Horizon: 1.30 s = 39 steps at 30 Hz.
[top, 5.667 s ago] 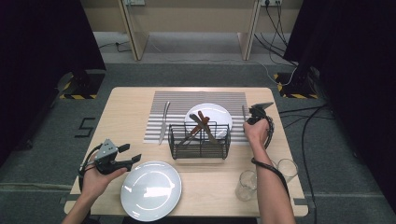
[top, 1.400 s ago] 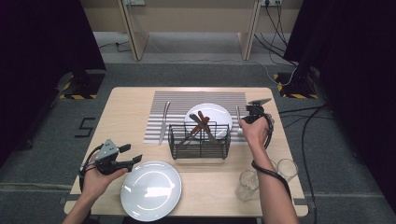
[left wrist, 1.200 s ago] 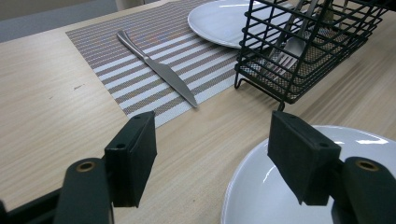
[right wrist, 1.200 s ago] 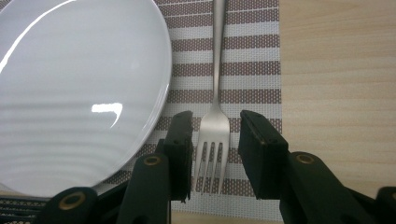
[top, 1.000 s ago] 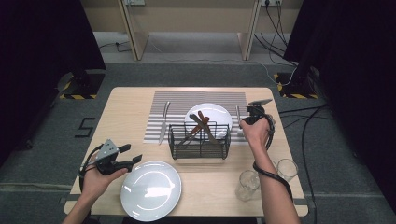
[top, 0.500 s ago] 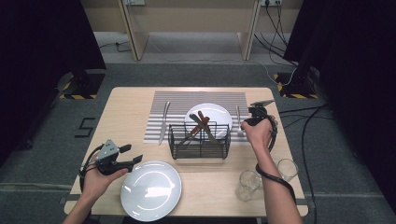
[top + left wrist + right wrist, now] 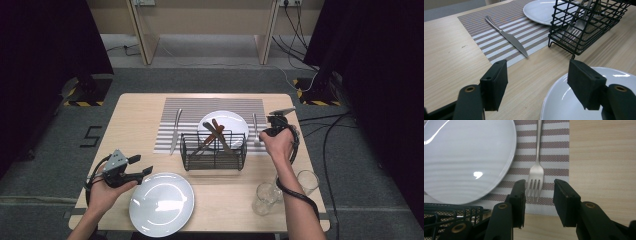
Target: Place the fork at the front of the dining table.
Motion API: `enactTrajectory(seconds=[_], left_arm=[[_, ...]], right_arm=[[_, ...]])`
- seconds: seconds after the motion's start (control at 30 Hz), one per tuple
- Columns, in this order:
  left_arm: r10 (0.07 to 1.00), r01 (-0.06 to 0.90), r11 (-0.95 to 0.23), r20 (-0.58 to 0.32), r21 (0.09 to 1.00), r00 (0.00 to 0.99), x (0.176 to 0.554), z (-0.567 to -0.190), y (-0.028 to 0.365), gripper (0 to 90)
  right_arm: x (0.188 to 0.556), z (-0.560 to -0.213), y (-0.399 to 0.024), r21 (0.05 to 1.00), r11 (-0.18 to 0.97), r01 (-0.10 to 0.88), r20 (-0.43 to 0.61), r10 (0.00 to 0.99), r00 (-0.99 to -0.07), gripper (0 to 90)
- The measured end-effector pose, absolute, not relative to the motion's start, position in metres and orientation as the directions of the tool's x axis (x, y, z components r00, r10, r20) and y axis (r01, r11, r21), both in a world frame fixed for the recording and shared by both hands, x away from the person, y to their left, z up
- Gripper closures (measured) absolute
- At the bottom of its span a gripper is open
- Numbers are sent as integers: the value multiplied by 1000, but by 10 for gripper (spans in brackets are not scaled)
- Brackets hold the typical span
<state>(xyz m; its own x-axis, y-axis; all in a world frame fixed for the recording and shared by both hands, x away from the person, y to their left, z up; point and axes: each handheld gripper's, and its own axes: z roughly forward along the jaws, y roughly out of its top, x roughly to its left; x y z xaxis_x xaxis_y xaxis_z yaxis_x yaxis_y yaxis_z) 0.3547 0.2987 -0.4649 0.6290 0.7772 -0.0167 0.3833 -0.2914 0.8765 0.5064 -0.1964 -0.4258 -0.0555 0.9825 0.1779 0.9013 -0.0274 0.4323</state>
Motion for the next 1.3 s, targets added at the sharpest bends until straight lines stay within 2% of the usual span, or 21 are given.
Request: enactTrajectory(seconds=[0.93,1.3], left_arm=[[773,384,-297,-16,874,634,355,-465,296,324],[773,384,-297,-16,874,634,354,-465,296,324]], right_arm=[[477,-409,-202,424,7,906,202,974,-102,613],[455,-397,-201,424,40,905,201,970,-137,616]])
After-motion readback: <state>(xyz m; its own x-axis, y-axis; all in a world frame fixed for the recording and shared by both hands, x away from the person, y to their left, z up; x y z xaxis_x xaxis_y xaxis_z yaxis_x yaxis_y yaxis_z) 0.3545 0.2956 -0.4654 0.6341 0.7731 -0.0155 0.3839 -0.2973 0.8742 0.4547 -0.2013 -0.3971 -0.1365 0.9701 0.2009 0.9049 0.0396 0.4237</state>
